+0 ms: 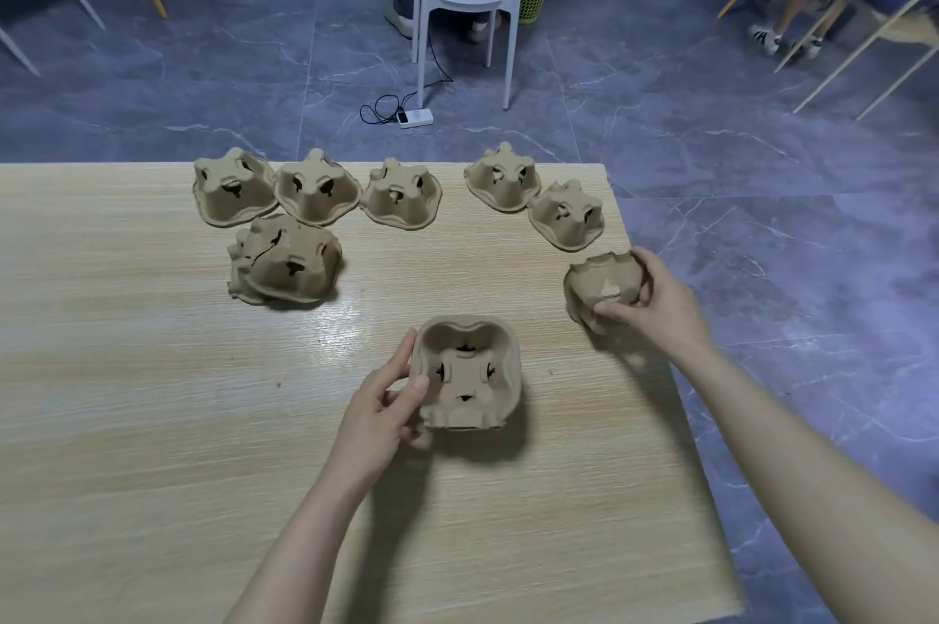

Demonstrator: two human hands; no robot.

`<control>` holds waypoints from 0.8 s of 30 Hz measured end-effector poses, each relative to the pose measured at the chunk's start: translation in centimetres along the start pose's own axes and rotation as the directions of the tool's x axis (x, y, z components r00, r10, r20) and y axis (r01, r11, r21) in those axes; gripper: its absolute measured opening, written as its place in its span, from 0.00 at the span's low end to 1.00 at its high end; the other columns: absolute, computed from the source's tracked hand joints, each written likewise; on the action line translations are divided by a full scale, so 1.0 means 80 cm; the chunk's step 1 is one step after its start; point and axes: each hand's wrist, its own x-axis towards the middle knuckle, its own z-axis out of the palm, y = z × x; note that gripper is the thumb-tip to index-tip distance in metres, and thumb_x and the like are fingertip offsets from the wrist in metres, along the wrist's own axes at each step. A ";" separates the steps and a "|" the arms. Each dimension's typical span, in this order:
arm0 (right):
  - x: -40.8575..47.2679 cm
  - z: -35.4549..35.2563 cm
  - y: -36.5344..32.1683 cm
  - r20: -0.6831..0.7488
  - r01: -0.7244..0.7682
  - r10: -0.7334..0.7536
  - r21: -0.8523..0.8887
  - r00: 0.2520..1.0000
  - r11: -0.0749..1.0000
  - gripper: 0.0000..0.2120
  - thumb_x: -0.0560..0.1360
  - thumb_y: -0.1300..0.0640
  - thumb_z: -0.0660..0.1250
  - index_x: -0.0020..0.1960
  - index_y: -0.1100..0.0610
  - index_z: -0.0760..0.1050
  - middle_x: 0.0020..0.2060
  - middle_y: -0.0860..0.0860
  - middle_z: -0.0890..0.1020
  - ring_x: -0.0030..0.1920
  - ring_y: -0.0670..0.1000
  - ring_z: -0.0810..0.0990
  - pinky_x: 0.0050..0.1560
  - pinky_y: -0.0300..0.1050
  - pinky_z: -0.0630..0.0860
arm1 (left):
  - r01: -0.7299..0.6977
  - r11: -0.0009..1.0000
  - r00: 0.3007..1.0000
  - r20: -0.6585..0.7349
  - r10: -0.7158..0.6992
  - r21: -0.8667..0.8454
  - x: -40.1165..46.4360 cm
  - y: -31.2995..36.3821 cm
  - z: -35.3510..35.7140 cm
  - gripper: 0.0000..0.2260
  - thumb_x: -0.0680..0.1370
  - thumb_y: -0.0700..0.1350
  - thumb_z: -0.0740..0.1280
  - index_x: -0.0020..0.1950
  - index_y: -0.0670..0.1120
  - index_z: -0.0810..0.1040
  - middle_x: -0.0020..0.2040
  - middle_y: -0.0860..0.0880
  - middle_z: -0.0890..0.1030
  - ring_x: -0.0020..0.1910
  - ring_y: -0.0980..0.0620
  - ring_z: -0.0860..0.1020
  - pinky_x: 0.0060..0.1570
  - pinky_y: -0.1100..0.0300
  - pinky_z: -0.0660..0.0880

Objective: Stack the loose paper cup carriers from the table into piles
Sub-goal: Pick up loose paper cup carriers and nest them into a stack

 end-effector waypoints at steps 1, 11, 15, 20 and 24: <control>-0.004 -0.001 0.001 -0.007 0.014 -0.014 0.001 1.000 1.000 0.40 0.65 0.44 0.78 0.72 0.47 0.65 0.39 0.44 0.74 0.48 0.54 0.77 0.46 0.50 0.73 | -0.001 1.000 1.000 0.002 0.001 0.002 0.000 0.000 0.000 0.22 0.81 0.40 0.65 0.70 0.61 0.68 0.53 0.52 0.78 0.32 0.62 0.73 0.33 0.61 0.72; -0.044 0.005 -0.013 -0.158 0.078 -0.089 -0.079 0.983 0.994 0.19 0.69 0.49 0.76 0.59 0.49 0.77 0.50 0.52 0.75 0.52 0.55 0.78 0.48 0.51 0.75 | -0.017 0.999 1.000 0.012 0.017 0.029 -0.003 0.004 -0.001 0.22 0.81 0.41 0.65 0.70 0.61 0.67 0.51 0.54 0.77 0.31 0.64 0.73 0.33 0.63 0.72; -0.056 0.009 -0.013 -0.179 0.091 -0.104 -0.079 0.978 0.993 0.14 0.69 0.51 0.76 0.54 0.50 0.79 0.47 0.51 0.76 0.50 0.54 0.78 0.44 0.49 0.73 | -0.018 0.998 1.000 0.017 0.017 0.062 -0.001 0.003 -0.002 0.22 0.81 0.42 0.65 0.70 0.63 0.67 0.51 0.52 0.77 0.31 0.65 0.73 0.36 0.60 0.73; -0.074 0.008 -0.013 -0.229 0.093 -0.083 0.034 0.970 0.995 0.07 0.69 0.53 0.76 0.43 0.47 0.79 0.40 0.49 0.78 0.45 0.53 0.78 0.43 0.50 0.73 | -0.019 0.997 1.000 0.015 0.018 0.074 -0.001 0.005 -0.001 0.22 0.81 0.41 0.65 0.69 0.62 0.67 0.50 0.52 0.77 0.31 0.65 0.73 0.35 0.61 0.73; -0.093 0.007 -0.021 -0.319 0.171 -0.093 0.227 0.943 0.959 0.12 0.72 0.57 0.75 0.40 0.41 0.76 0.39 0.51 0.82 0.40 0.52 0.78 0.42 0.49 0.75 | -0.013 0.997 1.000 0.016 0.011 0.082 -0.004 0.009 0.000 0.22 0.81 0.41 0.65 0.70 0.61 0.66 0.49 0.53 0.76 0.30 0.66 0.74 0.32 0.65 0.74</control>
